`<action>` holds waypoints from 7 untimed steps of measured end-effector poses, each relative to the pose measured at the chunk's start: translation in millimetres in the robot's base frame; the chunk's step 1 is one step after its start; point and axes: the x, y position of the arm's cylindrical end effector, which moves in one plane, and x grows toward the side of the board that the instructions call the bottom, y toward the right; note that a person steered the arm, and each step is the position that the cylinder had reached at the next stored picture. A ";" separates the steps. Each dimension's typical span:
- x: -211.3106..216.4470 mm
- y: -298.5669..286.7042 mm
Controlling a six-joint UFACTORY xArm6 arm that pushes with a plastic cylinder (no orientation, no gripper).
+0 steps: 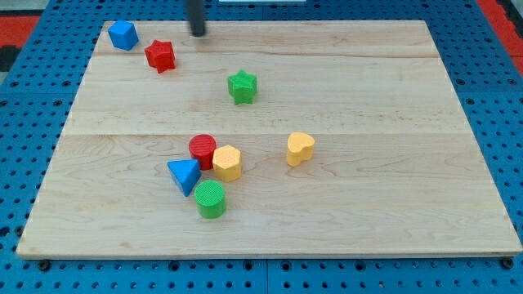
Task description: Push the yellow heart to the center of the board
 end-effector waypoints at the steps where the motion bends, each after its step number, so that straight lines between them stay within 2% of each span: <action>1: 83.0 100.0; 2: 161.7 119.8; 3: 237.1 190.5; 4: 273.9 171.6; 5: 273.2 118.1; 7: 172.6 93.1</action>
